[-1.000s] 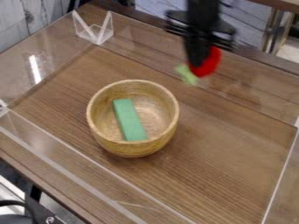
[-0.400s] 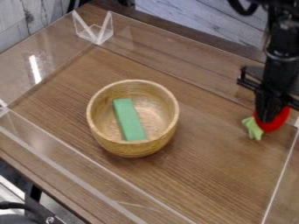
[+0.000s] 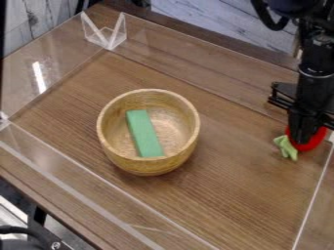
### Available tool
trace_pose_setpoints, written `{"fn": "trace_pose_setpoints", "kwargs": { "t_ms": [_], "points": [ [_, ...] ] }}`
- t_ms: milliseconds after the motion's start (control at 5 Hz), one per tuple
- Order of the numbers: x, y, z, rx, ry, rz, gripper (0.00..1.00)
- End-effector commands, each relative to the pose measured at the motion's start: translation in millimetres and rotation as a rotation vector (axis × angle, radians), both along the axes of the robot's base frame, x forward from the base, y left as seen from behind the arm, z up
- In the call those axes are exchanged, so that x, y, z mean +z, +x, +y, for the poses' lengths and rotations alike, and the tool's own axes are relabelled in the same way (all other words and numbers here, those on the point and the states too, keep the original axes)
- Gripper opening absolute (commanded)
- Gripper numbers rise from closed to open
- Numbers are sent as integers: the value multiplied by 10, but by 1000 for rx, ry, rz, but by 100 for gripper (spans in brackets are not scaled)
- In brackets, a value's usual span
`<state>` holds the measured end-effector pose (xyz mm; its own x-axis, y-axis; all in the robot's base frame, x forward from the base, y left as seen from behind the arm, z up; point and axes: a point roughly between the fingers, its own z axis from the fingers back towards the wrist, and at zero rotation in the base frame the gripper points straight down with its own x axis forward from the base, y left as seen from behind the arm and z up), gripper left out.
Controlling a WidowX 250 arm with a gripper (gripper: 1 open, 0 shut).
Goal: Move the red fruit to the right
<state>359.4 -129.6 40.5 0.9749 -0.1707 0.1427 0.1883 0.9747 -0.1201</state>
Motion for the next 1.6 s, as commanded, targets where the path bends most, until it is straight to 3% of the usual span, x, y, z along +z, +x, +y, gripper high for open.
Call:
{"fn": "trace_pose_setpoints", "kwargs": {
  "t_ms": [0,1000,1400],
  "points": [
    [24,84,78,18,-15,-32,0],
    [-191,142,313,75,-28,-16,0],
    [272,22,386,53,-42,-98,0]
  ]
}}
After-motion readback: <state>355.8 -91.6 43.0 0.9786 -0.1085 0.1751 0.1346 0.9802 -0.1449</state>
